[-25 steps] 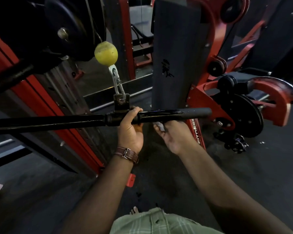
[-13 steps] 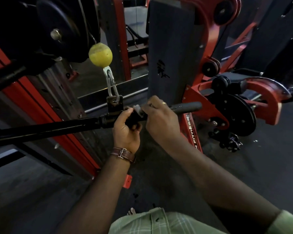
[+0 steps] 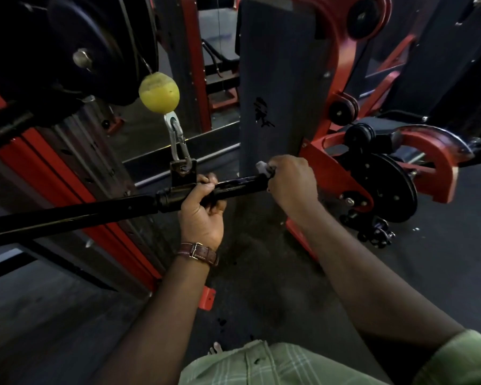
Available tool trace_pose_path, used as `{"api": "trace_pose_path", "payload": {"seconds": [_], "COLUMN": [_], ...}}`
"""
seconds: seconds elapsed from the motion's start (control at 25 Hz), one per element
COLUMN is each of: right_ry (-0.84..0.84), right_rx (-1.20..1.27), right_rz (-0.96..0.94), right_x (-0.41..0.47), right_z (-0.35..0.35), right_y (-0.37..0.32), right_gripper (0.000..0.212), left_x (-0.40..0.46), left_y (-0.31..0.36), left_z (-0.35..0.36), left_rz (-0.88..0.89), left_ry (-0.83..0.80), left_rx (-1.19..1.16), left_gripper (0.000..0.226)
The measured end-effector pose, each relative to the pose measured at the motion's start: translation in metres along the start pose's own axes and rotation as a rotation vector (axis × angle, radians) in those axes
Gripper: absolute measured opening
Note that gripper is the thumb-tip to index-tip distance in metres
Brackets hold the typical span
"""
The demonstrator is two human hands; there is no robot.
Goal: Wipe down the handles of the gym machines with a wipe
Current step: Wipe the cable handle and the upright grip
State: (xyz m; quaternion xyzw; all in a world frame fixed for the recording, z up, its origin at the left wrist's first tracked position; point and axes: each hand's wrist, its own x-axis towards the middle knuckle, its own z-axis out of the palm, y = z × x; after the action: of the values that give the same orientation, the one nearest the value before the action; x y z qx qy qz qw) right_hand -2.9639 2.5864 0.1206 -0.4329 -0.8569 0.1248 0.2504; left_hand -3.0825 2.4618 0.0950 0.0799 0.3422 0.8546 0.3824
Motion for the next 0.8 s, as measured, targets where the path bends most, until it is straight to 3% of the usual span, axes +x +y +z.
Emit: {"api": "trace_pose_path", "payload": {"seconds": [0.04, 0.16, 0.24, 0.4, 0.6, 0.68, 0.76, 0.8], "right_ry": [-0.001, -0.080, -0.077, -0.005, -0.004, 0.084, 0.214, 0.267], "right_rx": [0.033, 0.180, 0.166, 0.024, 0.238, 0.195, 0.187, 0.205], "right_rz": [-0.001, -0.250, -0.312, 0.015, -0.321, -0.242, -0.017, 0.082], "right_x": [-0.005, -0.030, -0.024, -0.008, -0.040, -0.032, -0.023, -0.021], "right_z": [0.003, 0.010, 0.005, -0.002, 0.021, 0.017, 0.010, 0.011], "right_y": [-0.005, -0.041, -0.028, 0.008, -0.053, -0.017, 0.025, 0.034], "right_gripper": [0.012, 0.015, 0.014, 0.010, 0.028, 0.027, 0.012, 0.018], "left_x": [0.000, 0.002, 0.003, 0.005, 0.009, 0.006, 0.004, 0.004], "left_y": [-0.001, 0.000, 0.001, 0.000, -0.001, 0.001, 0.002, 0.002], "left_z": [0.000, -0.002, -0.002, -0.002, -0.004, -0.002, -0.001, -0.001], "left_rz": [0.004, 0.019, 0.019, 0.011, -0.017, 0.002, 0.014, 0.016], "left_ry": [-0.002, -0.025, -0.032, -0.014, -0.082, -0.033, -0.016, -0.016], "left_rx": [0.008, 0.020, 0.030, 0.029, -0.112, -0.018, 0.045, 0.052], "left_gripper": [0.015, 0.013, 0.012, 0.014, 0.013, 0.014, 0.014, 0.013]}}
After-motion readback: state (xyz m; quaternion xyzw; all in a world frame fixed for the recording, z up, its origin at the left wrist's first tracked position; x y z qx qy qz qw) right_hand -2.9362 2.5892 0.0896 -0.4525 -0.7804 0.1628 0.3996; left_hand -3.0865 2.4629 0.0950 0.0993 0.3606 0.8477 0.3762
